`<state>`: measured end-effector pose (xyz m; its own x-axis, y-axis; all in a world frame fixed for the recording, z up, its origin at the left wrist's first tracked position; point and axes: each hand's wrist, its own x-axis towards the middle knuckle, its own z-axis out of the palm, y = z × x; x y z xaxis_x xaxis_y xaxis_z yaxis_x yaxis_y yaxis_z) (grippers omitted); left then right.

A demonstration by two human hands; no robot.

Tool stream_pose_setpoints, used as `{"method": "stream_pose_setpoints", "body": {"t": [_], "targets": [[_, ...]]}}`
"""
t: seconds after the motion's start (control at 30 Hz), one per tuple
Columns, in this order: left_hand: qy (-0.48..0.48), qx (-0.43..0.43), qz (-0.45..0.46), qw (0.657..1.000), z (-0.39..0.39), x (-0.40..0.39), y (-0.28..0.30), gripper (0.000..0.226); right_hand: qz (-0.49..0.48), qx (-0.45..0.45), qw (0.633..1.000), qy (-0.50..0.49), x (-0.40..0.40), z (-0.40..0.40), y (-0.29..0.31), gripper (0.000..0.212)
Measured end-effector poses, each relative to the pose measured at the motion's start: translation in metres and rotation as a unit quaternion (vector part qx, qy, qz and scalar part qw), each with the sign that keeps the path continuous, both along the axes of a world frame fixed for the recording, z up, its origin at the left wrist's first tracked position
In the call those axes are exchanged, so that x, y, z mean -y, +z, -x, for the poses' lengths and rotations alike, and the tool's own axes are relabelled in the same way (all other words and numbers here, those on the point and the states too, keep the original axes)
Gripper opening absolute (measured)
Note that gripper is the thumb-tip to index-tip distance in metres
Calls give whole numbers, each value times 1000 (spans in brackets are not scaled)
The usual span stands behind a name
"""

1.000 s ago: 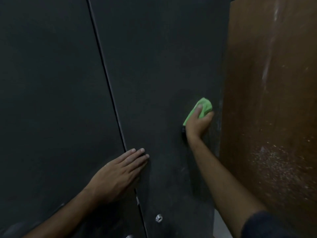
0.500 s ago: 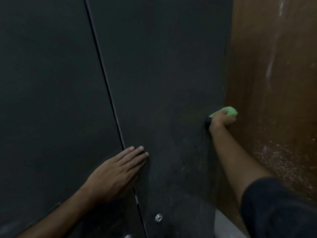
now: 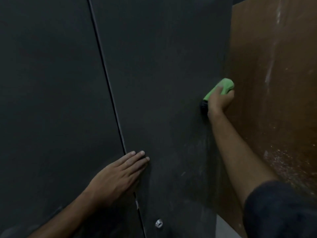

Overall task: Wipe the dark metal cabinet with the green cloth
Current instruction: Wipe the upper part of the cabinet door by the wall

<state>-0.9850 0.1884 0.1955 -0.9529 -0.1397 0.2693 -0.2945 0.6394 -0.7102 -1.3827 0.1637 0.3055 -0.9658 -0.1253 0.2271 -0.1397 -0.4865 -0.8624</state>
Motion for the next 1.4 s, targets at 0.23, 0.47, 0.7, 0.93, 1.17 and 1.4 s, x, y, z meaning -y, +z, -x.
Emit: {"method": "stream_pose_setpoints", "body": {"t": [0.23,0.47,0.7,0.93,1.17,1.4], "targets": [[-6,-5,-5,1000,1,-2,1,58,24,184,982,32,-4,14,-36,49],[1,9,3,1000,0,1,0,60,6,4,1000,-15,5,-20,-69,50],[31,24,3,999,-1,0,0,63,-1,118,993,26,3,8,-45,46],[21,10,14,1000,-1,-6,4,58,-48,226,972,33,-9,10,-113,50],[23,14,12,1000,0,-2,2,59,-68,22,997,10,-1,-14,-114,52],[20,-2,-4,1000,0,-2,0,59,-71,149,985,42,-11,23,-86,47]]}}
